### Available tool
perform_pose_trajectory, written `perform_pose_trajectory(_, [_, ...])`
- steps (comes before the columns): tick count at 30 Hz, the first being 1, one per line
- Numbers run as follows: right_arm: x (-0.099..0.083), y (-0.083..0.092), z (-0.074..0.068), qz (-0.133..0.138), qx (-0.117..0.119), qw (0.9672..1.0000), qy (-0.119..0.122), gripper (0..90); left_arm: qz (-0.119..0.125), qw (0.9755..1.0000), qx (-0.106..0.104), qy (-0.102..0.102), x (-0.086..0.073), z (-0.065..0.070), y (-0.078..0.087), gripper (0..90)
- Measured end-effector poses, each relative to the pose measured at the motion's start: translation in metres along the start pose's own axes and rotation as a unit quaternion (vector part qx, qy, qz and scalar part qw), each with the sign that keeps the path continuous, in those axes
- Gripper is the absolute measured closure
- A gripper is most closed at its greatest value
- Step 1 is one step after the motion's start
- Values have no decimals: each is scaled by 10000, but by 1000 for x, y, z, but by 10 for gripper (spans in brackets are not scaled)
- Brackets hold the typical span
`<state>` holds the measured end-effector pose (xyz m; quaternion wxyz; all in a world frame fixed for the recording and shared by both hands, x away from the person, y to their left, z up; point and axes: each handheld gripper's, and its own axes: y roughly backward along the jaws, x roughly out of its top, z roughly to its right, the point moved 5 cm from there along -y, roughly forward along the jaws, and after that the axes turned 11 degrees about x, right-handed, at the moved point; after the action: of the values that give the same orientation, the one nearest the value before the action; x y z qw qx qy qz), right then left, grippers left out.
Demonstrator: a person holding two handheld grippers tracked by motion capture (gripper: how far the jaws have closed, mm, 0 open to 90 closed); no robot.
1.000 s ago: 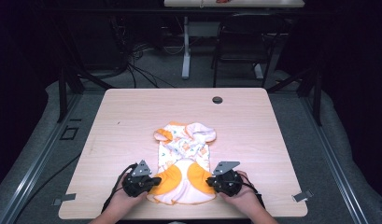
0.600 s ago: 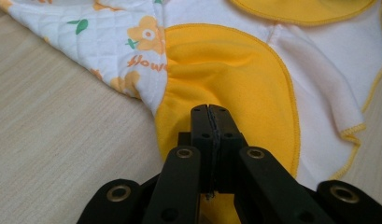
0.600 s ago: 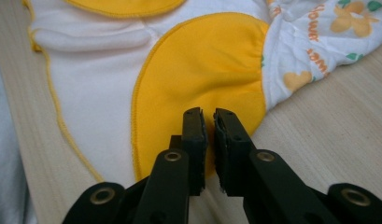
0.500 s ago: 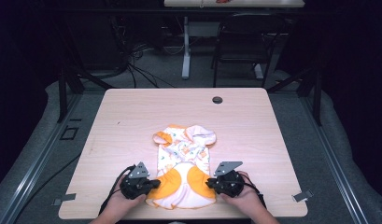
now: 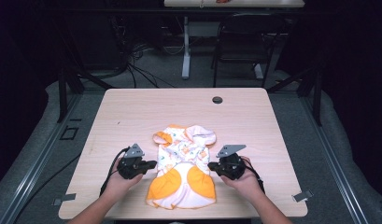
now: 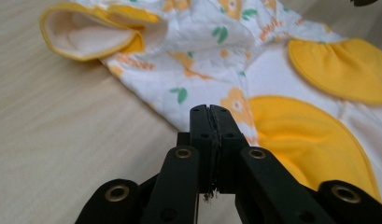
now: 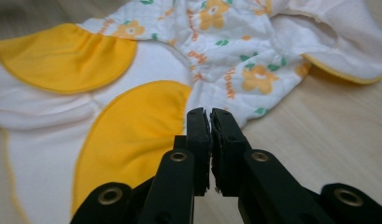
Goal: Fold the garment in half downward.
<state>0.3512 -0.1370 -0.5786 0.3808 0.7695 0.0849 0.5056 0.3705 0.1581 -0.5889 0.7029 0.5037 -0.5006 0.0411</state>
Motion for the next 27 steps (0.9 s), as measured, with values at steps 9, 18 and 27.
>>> perform_pose_trajectory(9, [54,-28,41,-158,-198,9997,-15,852,73,9999,14,-96,51,-18,-41,891])
perform_pose_trajectory(18, [61,-64,72,-477,-375,9979,-225,840,-340,9991,220,-123,46,-22,-83,893])
perform_pose_trajectory(27, [49,-75,62,-777,-120,9968,-126,867,-470,9986,112,-200,38,-15,-77,898])
